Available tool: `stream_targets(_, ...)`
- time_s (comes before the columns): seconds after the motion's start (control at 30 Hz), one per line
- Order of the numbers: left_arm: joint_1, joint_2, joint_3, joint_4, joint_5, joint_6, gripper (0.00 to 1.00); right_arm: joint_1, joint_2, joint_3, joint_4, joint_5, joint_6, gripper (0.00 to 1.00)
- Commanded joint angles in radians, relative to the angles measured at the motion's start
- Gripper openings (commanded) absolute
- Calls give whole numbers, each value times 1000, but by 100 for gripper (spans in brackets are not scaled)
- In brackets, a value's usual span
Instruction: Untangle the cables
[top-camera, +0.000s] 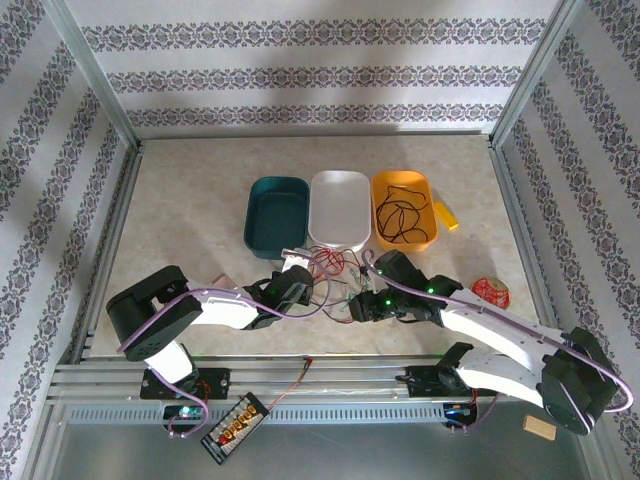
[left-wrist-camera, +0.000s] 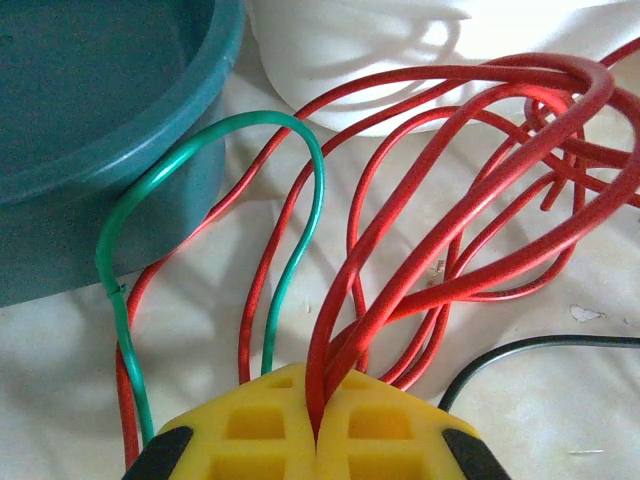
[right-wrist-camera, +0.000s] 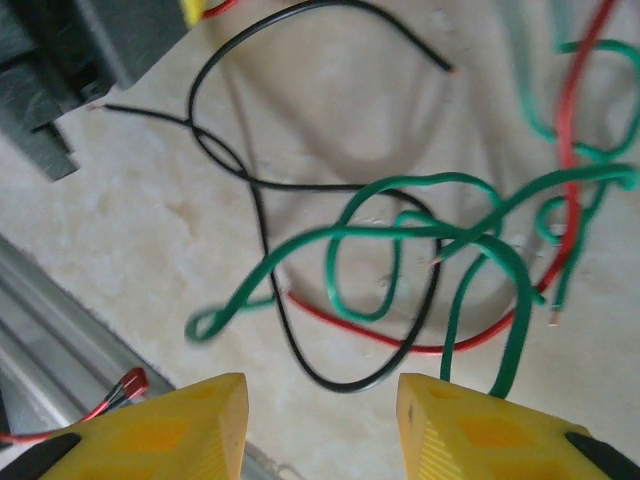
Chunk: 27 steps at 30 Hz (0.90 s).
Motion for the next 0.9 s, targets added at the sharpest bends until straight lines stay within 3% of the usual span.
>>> stream_targets(0.0, 2, -2, 5, 0, -27, -8, 0, -23, 14, -30, 4, -7, 31, 43)
stream_targets(0.43, 2, 6, 16, -7, -24, -5, 0, -31, 152, 24, 15, -98, -34, 39)
stream_targets(0.6, 2, 5, 14, -5, -26, -9, 0, -32, 197, 39, 31, -76, -56, 36)
stream_targets(0.7, 1, 5, 13, -4, -26, -8, 0, -31, 213, 41, 59, -65, -53, 29)
stream_targets(0.8, 2, 5, 14, -7, -26, -9, 0, -29, 211, 39, 67, -51, -51, 10)
stream_targets(0.87, 2, 6, 14, -8, -27, -9, 0, -27, 195, 32, 69, -38, -45, 3)
